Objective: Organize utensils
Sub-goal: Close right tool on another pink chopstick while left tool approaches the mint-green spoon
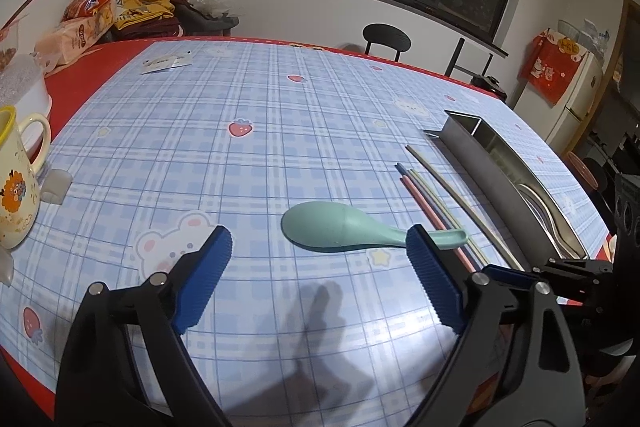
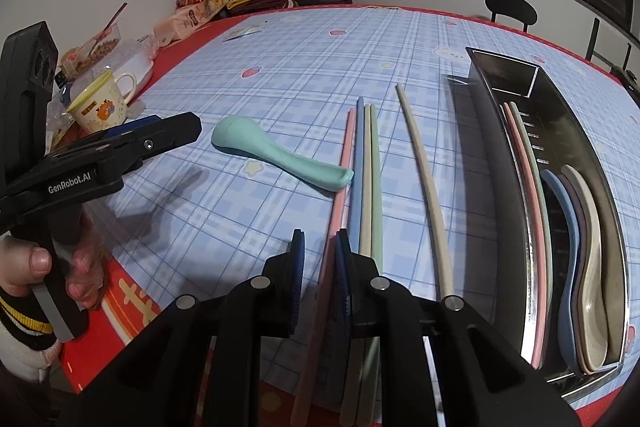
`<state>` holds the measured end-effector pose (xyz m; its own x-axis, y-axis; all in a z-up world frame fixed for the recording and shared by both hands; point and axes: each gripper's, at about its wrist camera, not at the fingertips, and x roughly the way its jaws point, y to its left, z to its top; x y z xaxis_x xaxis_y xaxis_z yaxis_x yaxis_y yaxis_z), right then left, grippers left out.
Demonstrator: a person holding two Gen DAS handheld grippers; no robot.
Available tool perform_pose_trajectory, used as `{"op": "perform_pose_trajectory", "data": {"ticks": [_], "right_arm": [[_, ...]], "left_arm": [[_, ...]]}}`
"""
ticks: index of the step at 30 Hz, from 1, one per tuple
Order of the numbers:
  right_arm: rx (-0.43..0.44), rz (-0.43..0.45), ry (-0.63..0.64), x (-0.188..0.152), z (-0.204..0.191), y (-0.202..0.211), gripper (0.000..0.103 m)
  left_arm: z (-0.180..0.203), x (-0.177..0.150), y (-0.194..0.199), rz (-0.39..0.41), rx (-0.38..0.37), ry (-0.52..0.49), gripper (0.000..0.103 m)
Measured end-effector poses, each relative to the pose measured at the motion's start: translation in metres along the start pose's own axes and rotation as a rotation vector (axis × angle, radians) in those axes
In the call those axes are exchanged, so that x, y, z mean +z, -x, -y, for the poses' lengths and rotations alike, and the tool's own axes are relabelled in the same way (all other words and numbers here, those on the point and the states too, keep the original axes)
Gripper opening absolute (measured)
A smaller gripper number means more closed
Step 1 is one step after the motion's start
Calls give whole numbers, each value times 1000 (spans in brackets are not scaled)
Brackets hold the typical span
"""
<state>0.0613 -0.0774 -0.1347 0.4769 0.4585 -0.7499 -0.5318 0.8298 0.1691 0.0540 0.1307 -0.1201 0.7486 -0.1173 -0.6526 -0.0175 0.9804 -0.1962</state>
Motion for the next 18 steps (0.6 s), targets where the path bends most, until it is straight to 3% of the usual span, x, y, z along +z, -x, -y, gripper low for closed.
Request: {"op": "perform_pose_trajectory", "data": {"ticks": [3, 5, 18], "right_arm": [[-18, -7, 3, -1, -1, -3, 14], [-42, -1, -7, 0, 1, -3, 8], [-25, 2, -42, 1, 10, -4, 7]], "left_arm": [[2, -1, 0, 3, -3, -9, 84], [2, -2, 0, -1, -6, -6, 82], [-2, 0, -8, -42, -12, 4, 75]]}}
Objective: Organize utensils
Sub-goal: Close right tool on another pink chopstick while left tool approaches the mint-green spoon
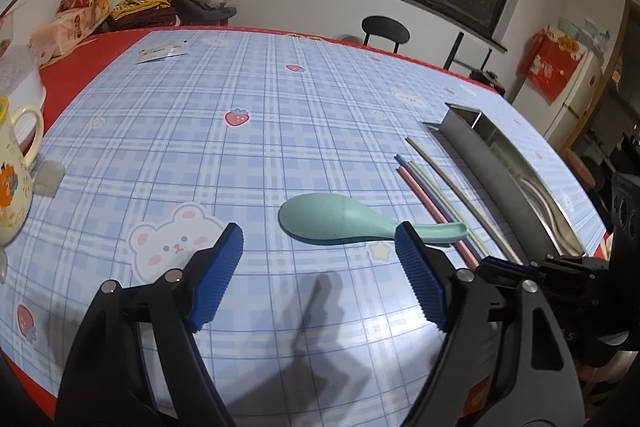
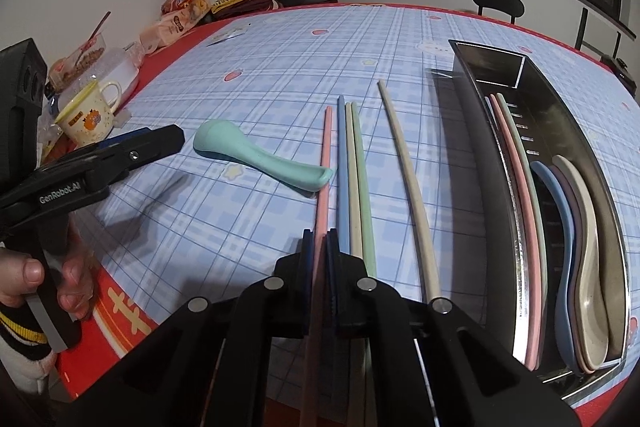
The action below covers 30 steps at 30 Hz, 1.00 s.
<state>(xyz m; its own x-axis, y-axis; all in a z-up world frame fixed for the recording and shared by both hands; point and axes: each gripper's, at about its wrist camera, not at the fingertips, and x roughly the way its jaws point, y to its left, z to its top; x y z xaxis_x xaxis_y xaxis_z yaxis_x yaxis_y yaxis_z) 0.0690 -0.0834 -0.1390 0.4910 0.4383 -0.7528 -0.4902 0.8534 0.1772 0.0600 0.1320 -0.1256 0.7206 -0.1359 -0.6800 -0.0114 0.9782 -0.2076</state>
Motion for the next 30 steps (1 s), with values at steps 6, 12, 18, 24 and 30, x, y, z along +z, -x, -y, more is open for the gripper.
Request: {"op": "perform_pose_trajectory", "data": {"ticks": [6, 12, 18, 24, 30], "right_arm": [[14, 1, -13, -1, 3, 0, 7], [32, 1, -27, -1, 6, 0, 7], [42, -1, -33, 0, 8, 0, 7], [54, -1, -41, 0, 9, -1, 7], [65, -2, -49, 0, 10, -1, 7]], "left_arm": [[19, 10, -6, -35, 104, -185, 72], [32, 15, -8, -51, 173, -413, 56], [39, 12, -19, -94, 122, -563, 47], [19, 45, -40, -148, -139, -307, 46], [9, 53, -61, -224, -245, -188, 46]]}}
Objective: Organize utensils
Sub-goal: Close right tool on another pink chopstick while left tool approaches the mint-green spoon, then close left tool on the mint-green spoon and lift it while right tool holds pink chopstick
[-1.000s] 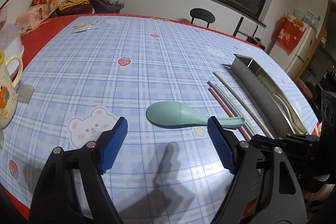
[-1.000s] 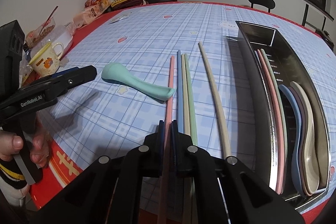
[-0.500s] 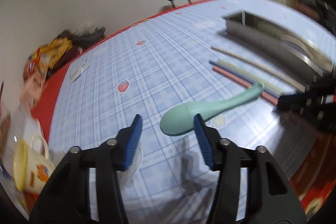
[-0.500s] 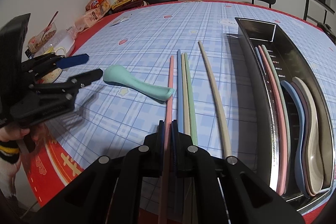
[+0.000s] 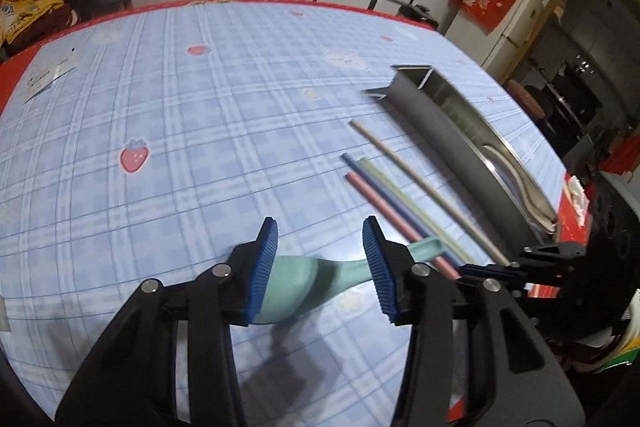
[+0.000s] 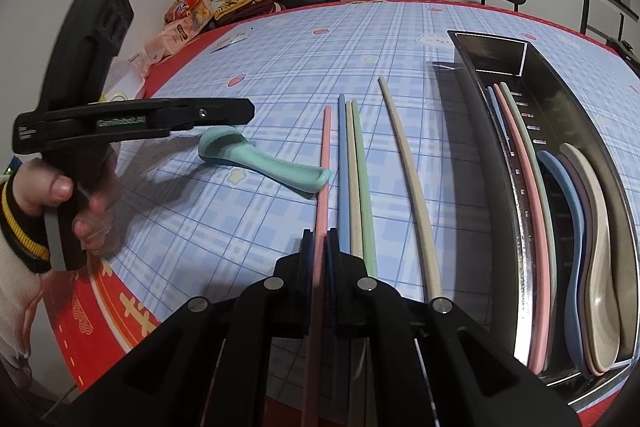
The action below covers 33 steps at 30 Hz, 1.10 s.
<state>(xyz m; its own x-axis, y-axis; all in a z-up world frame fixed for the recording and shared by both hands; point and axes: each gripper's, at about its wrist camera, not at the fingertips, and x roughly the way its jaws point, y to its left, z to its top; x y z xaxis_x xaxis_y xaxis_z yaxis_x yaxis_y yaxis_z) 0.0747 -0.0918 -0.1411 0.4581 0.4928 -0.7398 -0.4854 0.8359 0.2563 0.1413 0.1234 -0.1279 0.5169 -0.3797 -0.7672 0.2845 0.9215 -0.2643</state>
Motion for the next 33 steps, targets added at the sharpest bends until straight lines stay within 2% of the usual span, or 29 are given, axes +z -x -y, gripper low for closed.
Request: {"op": "perform_pose_trajectory", "data": {"ticks": [5, 10, 12, 15, 16, 18, 21, 26, 28, 30, 33], "right_arm": [[3, 1, -2, 0, 0, 0, 7], [10, 1, -7, 0, 0, 1, 7], [11, 1, -7, -1, 0, 1, 7], [12, 1, -7, -1, 0, 2, 7], [13, 1, -7, -1, 0, 2, 7], [13, 1, -7, -1, 0, 2, 7], [13, 1, -7, -1, 0, 2, 7], [14, 1, -7, -1, 1, 2, 7], [14, 1, -7, -1, 1, 2, 7], [14, 1, -7, -1, 1, 2, 7], [14, 1, -7, -1, 1, 2, 7]], "left_arm": [[-1, -12, 5, -17, -7, 4, 47], [-5, -25, 13, -23, -33, 49, 49], [1, -31, 13, -38, -12, 25, 49], [15, -39, 14, -50, 76, -56, 49], [21, -41, 17, -37, 133, -93, 49], [35, -44, 24, -11, 224, -196, 49], [56, -50, 27, -20, 304, -344, 49], [75, -61, 13, -95, 396, -535, 49], [78, -66, 6, -118, 462, -599, 43], [79, -68, 3, -131, 478, -628, 36], [84, -69, -1, -148, 515, -680, 33]]}}
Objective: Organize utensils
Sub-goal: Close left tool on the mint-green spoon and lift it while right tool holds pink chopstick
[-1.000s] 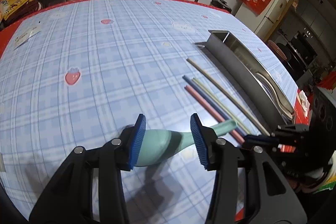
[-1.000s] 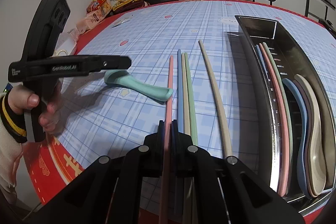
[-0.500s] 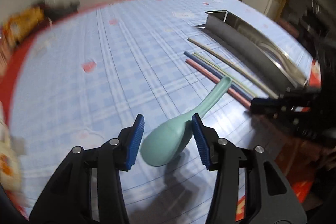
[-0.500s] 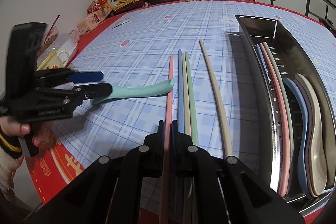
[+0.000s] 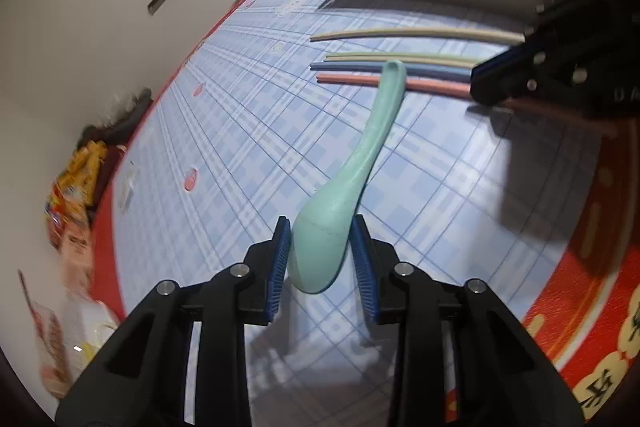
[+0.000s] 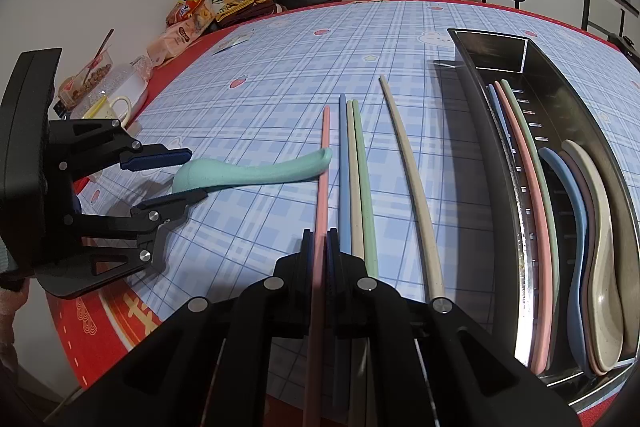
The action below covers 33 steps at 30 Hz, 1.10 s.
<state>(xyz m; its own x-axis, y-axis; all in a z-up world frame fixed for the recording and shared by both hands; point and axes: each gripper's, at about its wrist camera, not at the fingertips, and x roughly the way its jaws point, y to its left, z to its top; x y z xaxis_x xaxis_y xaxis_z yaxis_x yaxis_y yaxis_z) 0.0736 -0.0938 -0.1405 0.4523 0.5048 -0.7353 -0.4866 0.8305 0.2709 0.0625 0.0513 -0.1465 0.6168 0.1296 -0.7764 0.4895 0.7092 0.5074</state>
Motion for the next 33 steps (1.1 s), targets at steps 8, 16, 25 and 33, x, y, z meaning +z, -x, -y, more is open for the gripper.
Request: {"op": "perform_pose_trajectory", "data": {"ticks": [8, 16, 25, 33], "right_arm": [[1, 0, 0, 0, 0, 0, 7], [1, 0, 0, 0, 0, 0, 7], [3, -1, 0, 0, 0, 0, 7], [-16, -1, 18, 0, -3, 0, 7]], "left_arm": [[-8, 10, -5, 0, 4, 18, 29], [-67, -1, -24, 4, -280, 411, 11], [-67, -2, -28, 32, -347, 476, 14], [-76, -16, -37, 73, -428, 642, 13]]}}
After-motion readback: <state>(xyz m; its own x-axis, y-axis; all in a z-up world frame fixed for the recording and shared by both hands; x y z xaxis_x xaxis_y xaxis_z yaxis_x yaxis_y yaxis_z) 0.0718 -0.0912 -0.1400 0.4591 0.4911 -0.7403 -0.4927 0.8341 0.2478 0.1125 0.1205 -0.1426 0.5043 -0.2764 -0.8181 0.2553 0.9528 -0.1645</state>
